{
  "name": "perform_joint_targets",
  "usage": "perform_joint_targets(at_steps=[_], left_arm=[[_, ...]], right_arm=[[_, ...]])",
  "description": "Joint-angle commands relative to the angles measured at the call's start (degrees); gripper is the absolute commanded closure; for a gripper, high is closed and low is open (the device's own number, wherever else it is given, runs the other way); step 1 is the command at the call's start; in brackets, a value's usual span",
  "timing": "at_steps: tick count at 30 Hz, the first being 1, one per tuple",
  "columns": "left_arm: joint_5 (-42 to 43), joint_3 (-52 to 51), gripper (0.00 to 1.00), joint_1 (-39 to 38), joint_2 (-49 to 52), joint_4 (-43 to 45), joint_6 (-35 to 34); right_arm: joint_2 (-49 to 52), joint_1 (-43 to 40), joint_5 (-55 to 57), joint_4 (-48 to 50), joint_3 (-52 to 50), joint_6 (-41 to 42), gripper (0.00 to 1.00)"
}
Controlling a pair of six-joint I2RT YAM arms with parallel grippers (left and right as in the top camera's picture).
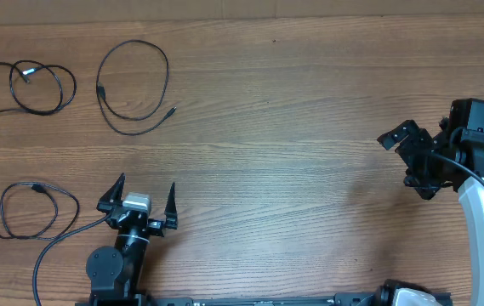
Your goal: Untangle cables
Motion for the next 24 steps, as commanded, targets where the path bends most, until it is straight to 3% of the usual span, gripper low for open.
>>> perform_joint_targets(at_steps=[1,12,16,24], left_arm=[[-1.6,-0.6,0.01,-0.4,-0.7,0.4,1.2],[-3.0,-0.7,0.01,-0.4,-0.7,0.7,-2.0],[-6.8,-0.8,0.01,-0.4,-0.7,0.3,-7.8],[-7.4,-0.8,0.01,-0.4,-0.7,0.0,-7.5]], right_arm=[[0.2,0.2,0.0,0.2,1.0,0.1,0.00],[0.2,0.2,0.0,0.2,1.0,0.1,0.00],[0.2,0.2,0.0,0.2,1.0,0.1,0.00],[0.2,0.2,0.0,0.2,1.0,0.1,0.00]])
